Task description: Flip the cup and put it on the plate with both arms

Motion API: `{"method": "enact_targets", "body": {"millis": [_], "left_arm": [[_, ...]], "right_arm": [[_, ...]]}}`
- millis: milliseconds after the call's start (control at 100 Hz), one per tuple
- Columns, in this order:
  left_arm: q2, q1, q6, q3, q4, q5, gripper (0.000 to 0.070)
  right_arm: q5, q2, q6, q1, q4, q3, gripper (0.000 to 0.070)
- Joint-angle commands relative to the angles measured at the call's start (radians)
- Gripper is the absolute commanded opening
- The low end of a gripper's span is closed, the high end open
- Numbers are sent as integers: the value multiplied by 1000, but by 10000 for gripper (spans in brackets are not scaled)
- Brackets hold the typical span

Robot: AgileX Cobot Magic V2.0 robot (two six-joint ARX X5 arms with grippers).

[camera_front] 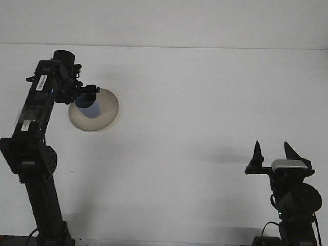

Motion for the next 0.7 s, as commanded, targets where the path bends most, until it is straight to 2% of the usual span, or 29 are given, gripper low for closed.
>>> {"method": "enact_targets", "body": {"millis": [0,100,410,690], "left_arm": [[27,2,-9,67,-34,2,474],[23,2,-11,143,-99,1,474],[-137,2,-24,135,-113,1,474],[-391,-1,-39,-102,-96,1,474]], "right_arm": [[2,2,-4,1,11,3,575],[2,2,-4,1,11,3,575],[2,2,-5,1,11,3,575],[3,2,-5,1,10,3,575]]}}
